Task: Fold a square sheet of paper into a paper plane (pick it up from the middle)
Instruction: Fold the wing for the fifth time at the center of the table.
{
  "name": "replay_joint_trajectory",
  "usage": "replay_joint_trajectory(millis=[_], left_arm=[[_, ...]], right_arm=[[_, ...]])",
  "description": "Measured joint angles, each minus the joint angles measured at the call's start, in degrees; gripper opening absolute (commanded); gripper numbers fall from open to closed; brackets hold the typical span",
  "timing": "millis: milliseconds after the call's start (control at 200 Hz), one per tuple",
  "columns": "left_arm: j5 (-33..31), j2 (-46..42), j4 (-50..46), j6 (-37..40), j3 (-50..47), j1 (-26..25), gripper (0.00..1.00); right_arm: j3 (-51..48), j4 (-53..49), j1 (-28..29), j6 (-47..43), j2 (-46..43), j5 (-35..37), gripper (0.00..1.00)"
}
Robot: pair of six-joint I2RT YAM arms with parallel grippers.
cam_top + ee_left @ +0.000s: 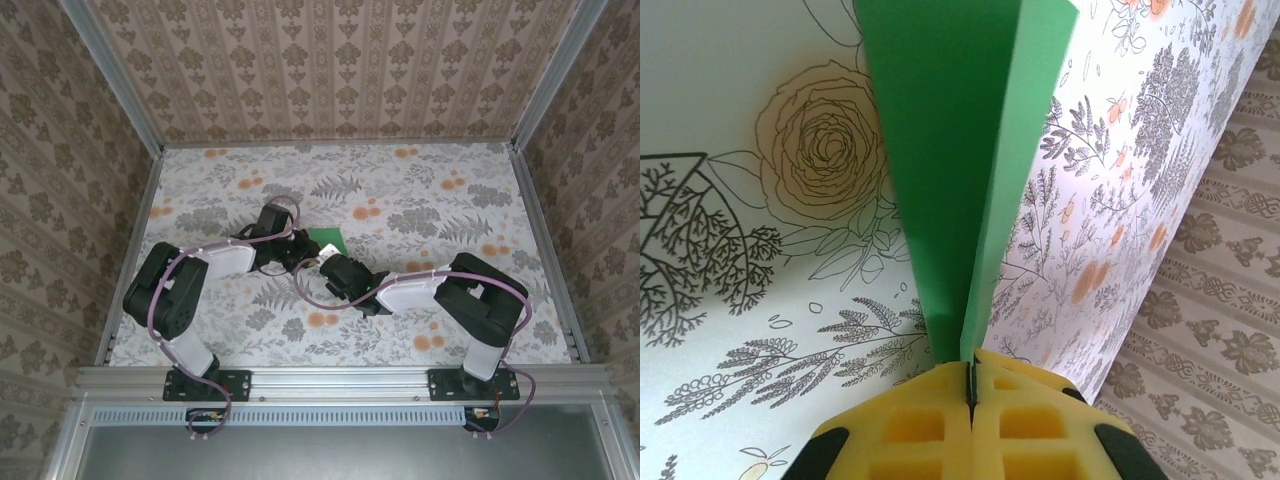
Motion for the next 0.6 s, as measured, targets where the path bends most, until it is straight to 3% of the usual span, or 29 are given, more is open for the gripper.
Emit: replay_joint_trajectory(millis=[225, 600], left_arm=[[0.2, -3.1, -4.7, 1.8, 0.1, 2.6, 0.35], [-1.3, -12.4, -11.3, 6.6, -0.4, 11.6, 0.46]], right_arm=[[-0.1, 0.2, 0.0, -0.9, 0.0, -0.9, 0.03], [0.0, -2.2, -5.0, 3.0, -2.6, -15.4, 0.00]])
